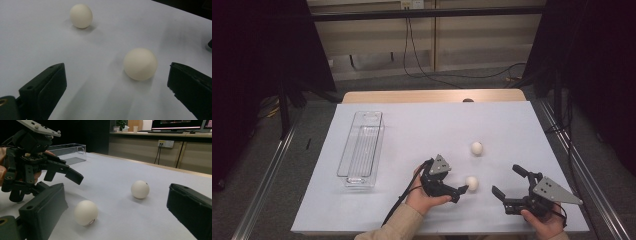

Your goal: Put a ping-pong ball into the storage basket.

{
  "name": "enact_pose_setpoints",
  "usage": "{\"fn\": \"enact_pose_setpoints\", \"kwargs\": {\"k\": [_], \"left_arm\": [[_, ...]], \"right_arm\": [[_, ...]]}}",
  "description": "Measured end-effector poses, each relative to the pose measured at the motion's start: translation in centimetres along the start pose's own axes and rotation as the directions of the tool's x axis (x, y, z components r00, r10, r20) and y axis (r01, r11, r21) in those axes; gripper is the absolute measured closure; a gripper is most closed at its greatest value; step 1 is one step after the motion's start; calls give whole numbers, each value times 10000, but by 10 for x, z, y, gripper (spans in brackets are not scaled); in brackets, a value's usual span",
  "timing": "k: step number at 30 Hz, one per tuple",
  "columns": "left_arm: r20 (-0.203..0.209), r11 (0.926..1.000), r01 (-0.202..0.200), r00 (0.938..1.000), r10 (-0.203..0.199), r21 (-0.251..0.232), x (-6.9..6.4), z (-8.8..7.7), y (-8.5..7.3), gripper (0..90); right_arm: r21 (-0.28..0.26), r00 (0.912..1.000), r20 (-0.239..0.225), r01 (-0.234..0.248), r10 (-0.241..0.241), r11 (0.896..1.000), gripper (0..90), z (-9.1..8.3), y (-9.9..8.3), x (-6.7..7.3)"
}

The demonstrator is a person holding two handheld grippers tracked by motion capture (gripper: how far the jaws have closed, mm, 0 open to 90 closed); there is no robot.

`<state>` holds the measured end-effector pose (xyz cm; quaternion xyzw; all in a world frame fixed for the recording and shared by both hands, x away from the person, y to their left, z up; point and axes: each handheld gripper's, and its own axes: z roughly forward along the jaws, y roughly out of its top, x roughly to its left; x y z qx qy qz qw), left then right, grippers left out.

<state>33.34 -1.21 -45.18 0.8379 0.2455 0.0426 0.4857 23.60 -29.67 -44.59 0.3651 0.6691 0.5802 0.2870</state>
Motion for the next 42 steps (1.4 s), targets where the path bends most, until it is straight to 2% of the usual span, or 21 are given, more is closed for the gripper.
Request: {"fn": "enact_pose_setpoints", "kwargs": {"k": [1,8,29,42], "left_arm": [[12,10000,79,10000,-79,-13,0,1,1,22],[195,9999,-40,9998,37,142,-3,5,4,30],[265,9997,-120,9996,114,213,-5,11,9,54],[382,9985,-287,9989,269,460,-7,19,9,81]], "right_arm": [[-2,10000,6,-1,1,10000,15,0,0,0],[-15,10000,31,-19,19,10000,16,0,0,1],[4,10000,40,25,-25,10000,16,0,0,0],[18,10000,21,5,-5,10000,16,0,0,1]]}}
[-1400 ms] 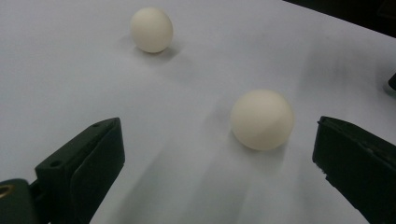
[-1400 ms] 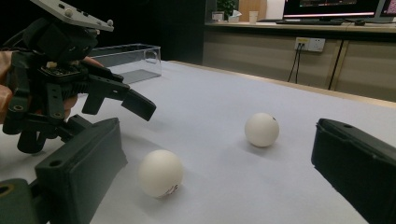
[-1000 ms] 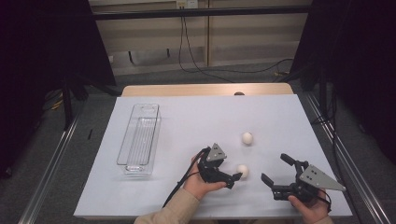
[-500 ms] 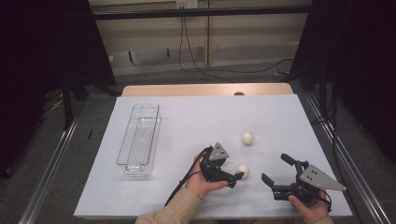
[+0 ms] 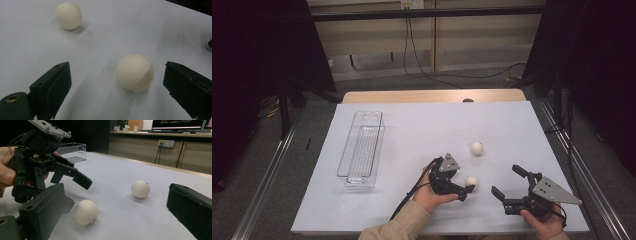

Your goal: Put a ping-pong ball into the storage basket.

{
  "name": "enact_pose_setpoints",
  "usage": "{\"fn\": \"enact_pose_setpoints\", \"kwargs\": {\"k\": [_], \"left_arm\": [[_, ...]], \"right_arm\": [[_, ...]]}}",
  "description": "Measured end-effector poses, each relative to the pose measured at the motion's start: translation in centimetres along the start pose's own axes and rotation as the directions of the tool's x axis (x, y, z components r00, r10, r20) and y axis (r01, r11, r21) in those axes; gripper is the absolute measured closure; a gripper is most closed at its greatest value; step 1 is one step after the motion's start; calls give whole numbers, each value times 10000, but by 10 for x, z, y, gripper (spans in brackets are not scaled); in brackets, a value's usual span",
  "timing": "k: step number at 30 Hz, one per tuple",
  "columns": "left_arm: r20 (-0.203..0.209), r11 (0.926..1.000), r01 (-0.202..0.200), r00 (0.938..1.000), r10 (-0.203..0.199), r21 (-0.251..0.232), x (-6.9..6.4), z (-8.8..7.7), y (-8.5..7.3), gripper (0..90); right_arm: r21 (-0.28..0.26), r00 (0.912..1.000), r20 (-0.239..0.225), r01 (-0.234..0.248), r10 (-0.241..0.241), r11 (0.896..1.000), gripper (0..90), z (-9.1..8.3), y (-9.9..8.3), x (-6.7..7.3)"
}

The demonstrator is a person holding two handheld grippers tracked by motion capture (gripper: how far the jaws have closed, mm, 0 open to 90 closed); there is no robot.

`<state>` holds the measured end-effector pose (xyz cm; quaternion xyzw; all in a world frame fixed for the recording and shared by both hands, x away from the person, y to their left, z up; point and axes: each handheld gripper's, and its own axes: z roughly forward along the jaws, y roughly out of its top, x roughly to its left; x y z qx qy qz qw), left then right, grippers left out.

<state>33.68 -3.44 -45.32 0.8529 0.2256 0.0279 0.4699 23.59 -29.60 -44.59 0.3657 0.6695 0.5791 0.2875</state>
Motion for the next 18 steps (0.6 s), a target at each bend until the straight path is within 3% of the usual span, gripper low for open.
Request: {"fn": "enact_pose_setpoints", "kwargs": {"k": [5,18], "left_arm": [[55,9998,-183,9998,183,98,-1,4,1,114],[209,9992,-221,9996,214,343,-2,10,1,201]], "right_arm": [[1,10000,-24,4,-4,10000,16,1,0,0],[16,10000,-11,10,-10,10000,16,0,0,0]]}}
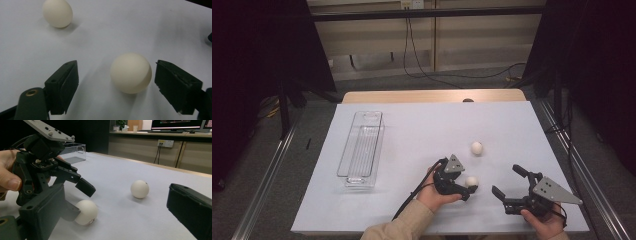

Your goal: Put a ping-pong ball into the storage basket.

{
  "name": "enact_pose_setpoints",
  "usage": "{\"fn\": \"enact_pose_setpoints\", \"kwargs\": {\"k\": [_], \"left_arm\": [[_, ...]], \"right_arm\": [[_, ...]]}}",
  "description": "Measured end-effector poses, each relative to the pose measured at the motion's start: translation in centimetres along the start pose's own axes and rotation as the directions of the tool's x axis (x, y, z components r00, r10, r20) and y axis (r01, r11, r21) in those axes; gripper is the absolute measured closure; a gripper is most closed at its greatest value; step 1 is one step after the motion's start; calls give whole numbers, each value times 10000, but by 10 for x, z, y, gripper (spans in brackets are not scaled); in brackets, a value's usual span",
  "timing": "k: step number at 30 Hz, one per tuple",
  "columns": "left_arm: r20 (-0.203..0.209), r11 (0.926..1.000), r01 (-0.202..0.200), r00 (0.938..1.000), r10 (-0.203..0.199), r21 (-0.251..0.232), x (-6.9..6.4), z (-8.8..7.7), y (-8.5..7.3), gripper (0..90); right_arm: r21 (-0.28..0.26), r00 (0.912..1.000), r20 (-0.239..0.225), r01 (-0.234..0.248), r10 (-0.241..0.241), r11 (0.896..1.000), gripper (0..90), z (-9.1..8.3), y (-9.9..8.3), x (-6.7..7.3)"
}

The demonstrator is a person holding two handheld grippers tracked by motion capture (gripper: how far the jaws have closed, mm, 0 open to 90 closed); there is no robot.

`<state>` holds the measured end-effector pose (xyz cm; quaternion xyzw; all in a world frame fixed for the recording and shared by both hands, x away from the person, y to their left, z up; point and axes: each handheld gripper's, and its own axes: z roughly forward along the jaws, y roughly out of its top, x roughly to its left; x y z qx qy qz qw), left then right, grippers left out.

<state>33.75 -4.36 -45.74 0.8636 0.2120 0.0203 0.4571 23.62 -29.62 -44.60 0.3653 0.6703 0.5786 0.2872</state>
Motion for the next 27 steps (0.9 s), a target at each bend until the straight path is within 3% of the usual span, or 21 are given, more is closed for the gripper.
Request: {"fn": "enact_pose_setpoints", "kwargs": {"k": [19,27], "left_arm": [[323,9994,26,9995,-38,350,-2,8,6,270],[440,9985,-139,9990,116,538,-4,12,6,338]], "right_arm": [[-25,10000,33,-32,32,10000,16,-1,0,-1],[-41,10000,28,-16,16,10000,16,-1,0,-1]]}}
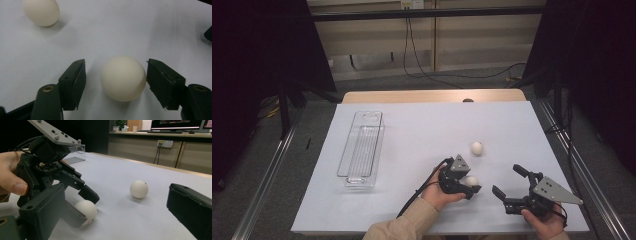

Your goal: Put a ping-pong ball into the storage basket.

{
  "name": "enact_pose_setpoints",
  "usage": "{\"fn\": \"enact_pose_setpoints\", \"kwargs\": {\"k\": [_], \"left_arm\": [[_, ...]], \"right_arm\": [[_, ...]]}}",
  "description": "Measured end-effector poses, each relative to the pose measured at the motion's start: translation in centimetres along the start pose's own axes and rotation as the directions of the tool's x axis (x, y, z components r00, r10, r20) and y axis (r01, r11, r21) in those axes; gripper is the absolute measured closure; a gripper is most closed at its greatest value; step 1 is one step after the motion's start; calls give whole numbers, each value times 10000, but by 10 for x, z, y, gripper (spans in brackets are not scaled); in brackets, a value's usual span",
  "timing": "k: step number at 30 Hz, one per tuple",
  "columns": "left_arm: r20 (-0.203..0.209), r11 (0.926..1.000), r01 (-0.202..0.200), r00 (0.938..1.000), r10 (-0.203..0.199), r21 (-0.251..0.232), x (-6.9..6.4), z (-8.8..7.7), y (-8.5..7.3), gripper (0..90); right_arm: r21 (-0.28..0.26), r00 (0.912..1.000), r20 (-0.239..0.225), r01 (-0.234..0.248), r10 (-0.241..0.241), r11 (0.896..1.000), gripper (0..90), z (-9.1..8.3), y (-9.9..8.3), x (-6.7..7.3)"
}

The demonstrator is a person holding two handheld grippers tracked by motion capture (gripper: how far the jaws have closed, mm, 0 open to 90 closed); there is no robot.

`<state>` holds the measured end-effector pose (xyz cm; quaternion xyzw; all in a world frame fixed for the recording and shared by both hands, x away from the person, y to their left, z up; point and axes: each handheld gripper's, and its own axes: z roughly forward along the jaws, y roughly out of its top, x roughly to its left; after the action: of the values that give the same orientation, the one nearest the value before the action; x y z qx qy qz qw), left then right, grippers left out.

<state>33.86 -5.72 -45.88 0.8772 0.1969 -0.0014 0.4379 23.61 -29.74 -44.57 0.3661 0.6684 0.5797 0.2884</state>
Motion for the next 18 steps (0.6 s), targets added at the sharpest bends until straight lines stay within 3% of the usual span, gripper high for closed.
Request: {"fn": "enact_pose_setpoints", "kwargs": {"k": [14,18], "left_arm": [[146,9996,-163,9998,160,225,-2,1,0,495],[124,9997,-38,9999,35,230,-2,1,0,508]], "right_arm": [[2,10000,-22,1,-1,10000,16,0,0,0],[16,10000,-19,10,-10,10000,16,0,0,0]]}}
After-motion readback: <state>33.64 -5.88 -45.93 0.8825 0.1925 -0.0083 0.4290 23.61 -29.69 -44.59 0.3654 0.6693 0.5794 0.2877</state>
